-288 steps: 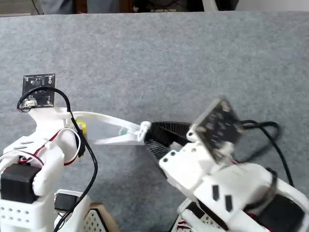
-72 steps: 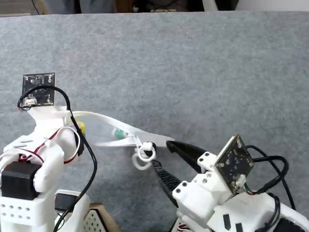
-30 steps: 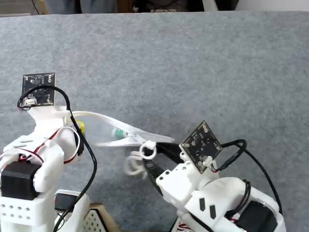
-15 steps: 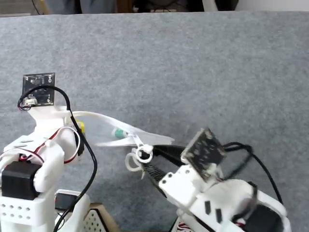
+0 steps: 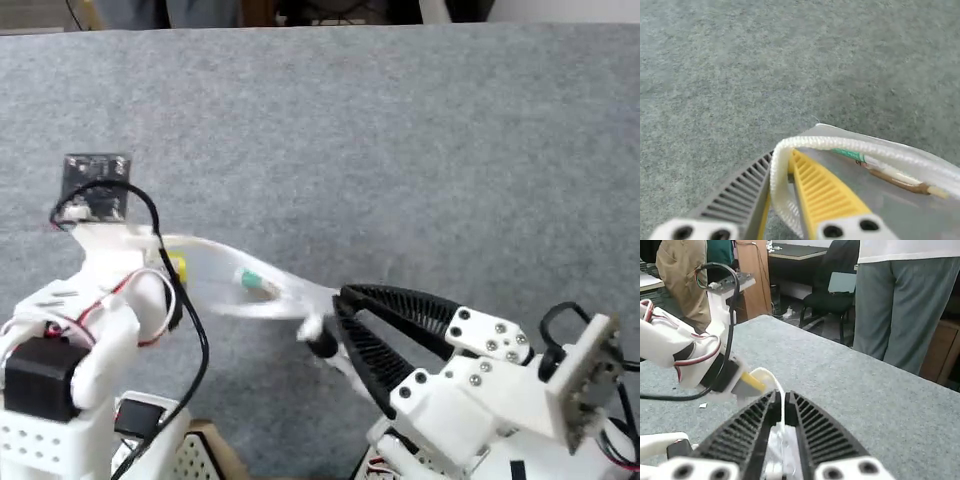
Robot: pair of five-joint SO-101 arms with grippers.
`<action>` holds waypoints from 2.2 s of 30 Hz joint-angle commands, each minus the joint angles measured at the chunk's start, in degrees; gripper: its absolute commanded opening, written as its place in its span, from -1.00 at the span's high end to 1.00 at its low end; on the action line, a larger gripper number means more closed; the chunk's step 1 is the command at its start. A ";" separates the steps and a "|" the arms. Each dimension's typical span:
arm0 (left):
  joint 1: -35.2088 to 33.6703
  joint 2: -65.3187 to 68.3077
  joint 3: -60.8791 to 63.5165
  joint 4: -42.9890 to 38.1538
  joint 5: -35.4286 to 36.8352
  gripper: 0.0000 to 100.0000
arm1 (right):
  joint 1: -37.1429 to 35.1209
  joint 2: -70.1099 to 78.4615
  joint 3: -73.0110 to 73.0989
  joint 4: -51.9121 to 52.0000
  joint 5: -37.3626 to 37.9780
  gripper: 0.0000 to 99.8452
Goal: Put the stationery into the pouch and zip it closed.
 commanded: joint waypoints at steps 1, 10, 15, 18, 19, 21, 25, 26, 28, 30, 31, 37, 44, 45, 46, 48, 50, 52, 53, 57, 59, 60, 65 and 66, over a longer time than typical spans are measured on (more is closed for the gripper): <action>2.59 0.18 -1.98 0.88 -0.18 0.94 | 0.79 1.98 -2.07 -1.05 0.53 0.98; 0.75 0.18 -1.98 0.18 -0.18 0.94 | 3.60 1.80 10.33 9.67 0.35 0.94; -6.73 0.18 -1.98 -2.11 0.09 0.94 | 5.10 -2.07 15.16 16.18 -0.09 0.62; -7.52 0.18 -1.45 -1.93 0.18 0.94 | 4.75 -7.60 14.64 16.18 -1.14 0.61; -7.52 0.18 -1.45 -1.93 0.18 0.94 | 4.75 -9.27 14.55 16.09 -0.88 0.62; -7.43 0.18 -1.54 -2.02 0.26 0.94 | 4.75 -12.79 14.99 16.09 -0.18 0.62; -7.43 0.18 -1.45 -2.11 0.26 0.94 | 3.16 -16.48 18.68 16.09 -0.44 0.62; -7.43 0.18 -1.45 -2.11 0.26 0.94 | 1.67 -16.57 20.79 16.09 -0.44 0.62; -7.43 0.26 -1.45 -2.11 0.26 0.94 | 0.00 -16.66 25.89 14.68 -0.53 0.60; -7.43 0.26 -1.36 -2.11 0.26 0.94 | -0.53 -16.66 28.09 10.64 -2.37 0.54; -7.43 0.26 -1.36 -2.11 0.26 0.94 | -0.53 -16.48 29.23 8.79 -3.08 0.50; -7.43 0.26 -1.36 -2.11 0.26 0.94 | -5.45 -16.57 40.13 0.44 -3.78 0.46; -7.43 0.26 -1.36 -2.11 0.26 0.94 | -7.30 -16.48 44.70 -8.18 -3.69 0.50; -7.43 0.26 -1.36 -2.11 0.26 0.94 | -7.21 -16.48 45.41 -9.23 -3.69 0.50; -7.43 0.26 -1.36 -2.11 0.26 0.94 | -7.12 -16.48 46.11 -10.20 -3.69 0.50; -7.43 0.26 -1.36 -2.11 0.26 0.94 | -7.03 -16.48 46.99 -11.60 -3.69 0.50; -7.43 0.26 -1.36 -2.02 0.26 0.94 | -7.03 -16.57 46.90 -11.87 -3.60 0.50; -7.43 0.26 -1.36 -2.02 0.26 0.94 | -6.95 -16.84 46.90 -11.78 -3.60 0.50; -7.43 0.26 -1.36 -2.02 0.26 0.94 | -6.86 -17.01 46.90 -11.78 -3.60 0.53; -7.43 0.26 -1.36 -2.02 0.26 0.94 | -4.22 -17.10 45.49 -11.87 -3.16 0.77; -7.43 0.26 -1.36 -2.02 0.26 0.94 | -3.87 -17.10 44.88 -11.87 -3.16 0.85; -7.43 0.26 -1.36 -2.02 0.26 0.94 | -3.87 -17.10 44.79 -11.87 -3.16 0.87; -7.43 0.26 -1.36 -2.02 0.26 0.94 | -3.87 -17.10 44.79 -11.78 -3.16 0.87; -7.43 0.26 -1.36 -2.02 0.26 0.94 | -3.78 -17.10 44.79 -11.69 -3.16 0.87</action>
